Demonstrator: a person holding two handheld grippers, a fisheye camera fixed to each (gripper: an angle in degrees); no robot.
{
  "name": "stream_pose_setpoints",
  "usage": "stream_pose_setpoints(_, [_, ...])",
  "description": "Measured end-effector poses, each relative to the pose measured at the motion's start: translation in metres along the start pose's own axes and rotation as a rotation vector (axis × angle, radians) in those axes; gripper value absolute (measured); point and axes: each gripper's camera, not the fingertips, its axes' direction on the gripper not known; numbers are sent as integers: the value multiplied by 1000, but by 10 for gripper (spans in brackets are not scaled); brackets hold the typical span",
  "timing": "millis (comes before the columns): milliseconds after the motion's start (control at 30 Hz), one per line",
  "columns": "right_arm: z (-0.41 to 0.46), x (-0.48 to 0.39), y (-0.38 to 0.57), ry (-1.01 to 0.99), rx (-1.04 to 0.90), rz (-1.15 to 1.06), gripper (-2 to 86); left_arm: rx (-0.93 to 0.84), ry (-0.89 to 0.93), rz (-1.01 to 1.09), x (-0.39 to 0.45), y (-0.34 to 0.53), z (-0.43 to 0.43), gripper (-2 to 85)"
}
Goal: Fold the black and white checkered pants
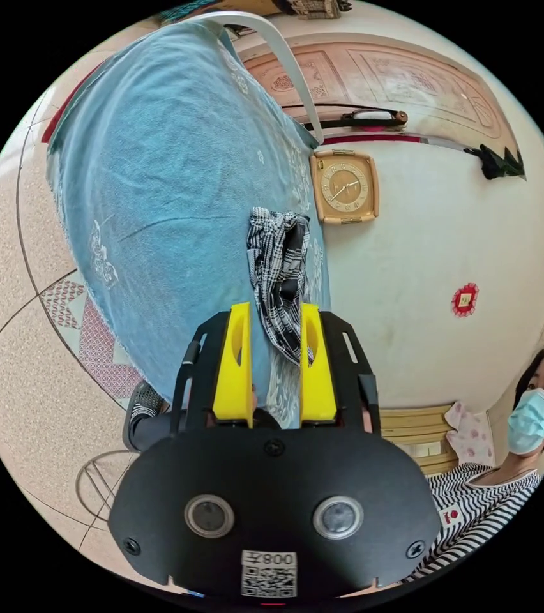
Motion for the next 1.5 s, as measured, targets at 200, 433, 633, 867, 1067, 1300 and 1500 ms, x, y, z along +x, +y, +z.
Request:
stream_pose_setpoints(200, [4, -40, 23, 9, 2, -3, 8, 17, -91, 43, 7, -24, -2, 111])
stream_pose_setpoints(433, [6, -86, 60, 6, 8, 10, 8, -24, -121, 74, 16, -42, 21, 85])
stream_pose_setpoints(633, [3, -126, 98, 30, 5, 23, 8, -28, -62, 56, 21, -33, 40, 59])
stream_pose_setpoints(867, [-16, -180, 160, 30, 13, 46, 8, -28, -23, 117, 63, 2, 59, 40])
stream_pose_setpoints(1067, [-44, -244, 227, 1, 34, 16, 7, -35, 38, 150, 107, 45, 84, 34])
stream_pose_setpoints(1300, [-92, -324, 321, -58, 86, -46, 7, -86, 108, 220, 173, 111, 135, 32])
stream_pose_setpoints(1500, [-159, -396, 432, -105, 193, -102, 7, -219, 168, 308, 241, 177, 215, 31])
